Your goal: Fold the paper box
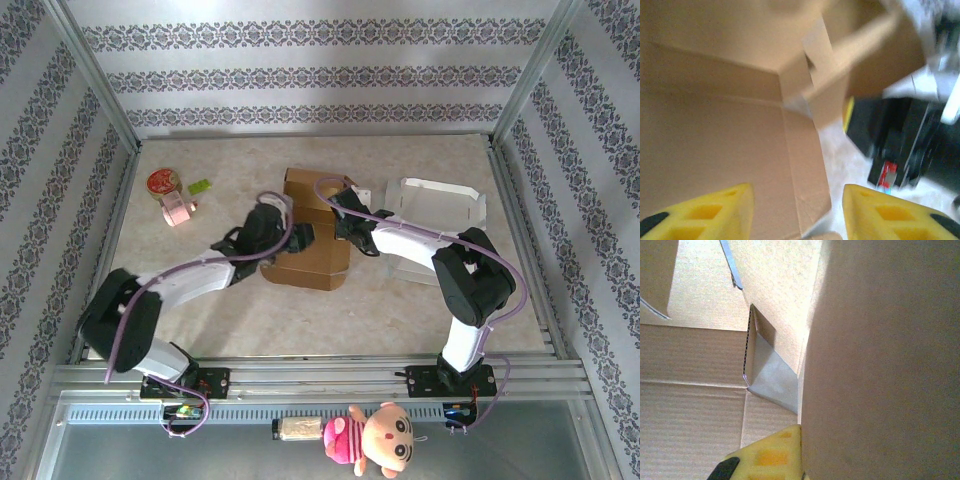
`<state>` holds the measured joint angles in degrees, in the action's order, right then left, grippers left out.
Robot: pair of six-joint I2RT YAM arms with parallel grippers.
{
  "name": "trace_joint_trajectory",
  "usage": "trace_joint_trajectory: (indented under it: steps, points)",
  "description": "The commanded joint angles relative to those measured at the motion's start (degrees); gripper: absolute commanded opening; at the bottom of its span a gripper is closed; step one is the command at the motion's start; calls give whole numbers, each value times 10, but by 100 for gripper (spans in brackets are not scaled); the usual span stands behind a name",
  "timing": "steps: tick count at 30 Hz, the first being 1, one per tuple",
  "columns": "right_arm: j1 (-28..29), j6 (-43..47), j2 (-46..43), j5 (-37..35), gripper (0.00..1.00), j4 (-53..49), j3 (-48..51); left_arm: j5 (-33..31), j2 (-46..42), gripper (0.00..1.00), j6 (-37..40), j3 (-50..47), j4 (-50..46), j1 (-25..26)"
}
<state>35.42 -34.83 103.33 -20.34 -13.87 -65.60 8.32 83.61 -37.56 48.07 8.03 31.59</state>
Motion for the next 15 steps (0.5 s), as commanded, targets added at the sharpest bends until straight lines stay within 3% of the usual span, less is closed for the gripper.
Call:
trace_joint_trajectory:
  steps: [1,3,7,12,15]
  points:
    - [8,-3,19,9,3,-36,1,-11,-15,57,-40,76,-120,-81]
    - [10,1,21,9,3,-36,-2,63,23,63,-54,141,-167,-131]
    - [14,5,22,8,3,-37,-6,164,109,73,-59,261,-212,-177]
    - [16,12,21,3,3,-43,-11,228,194,80,-63,342,-195,-187]
    - [18,14,20,0,3,-48,-16,261,222,79,-82,350,-180,-186]
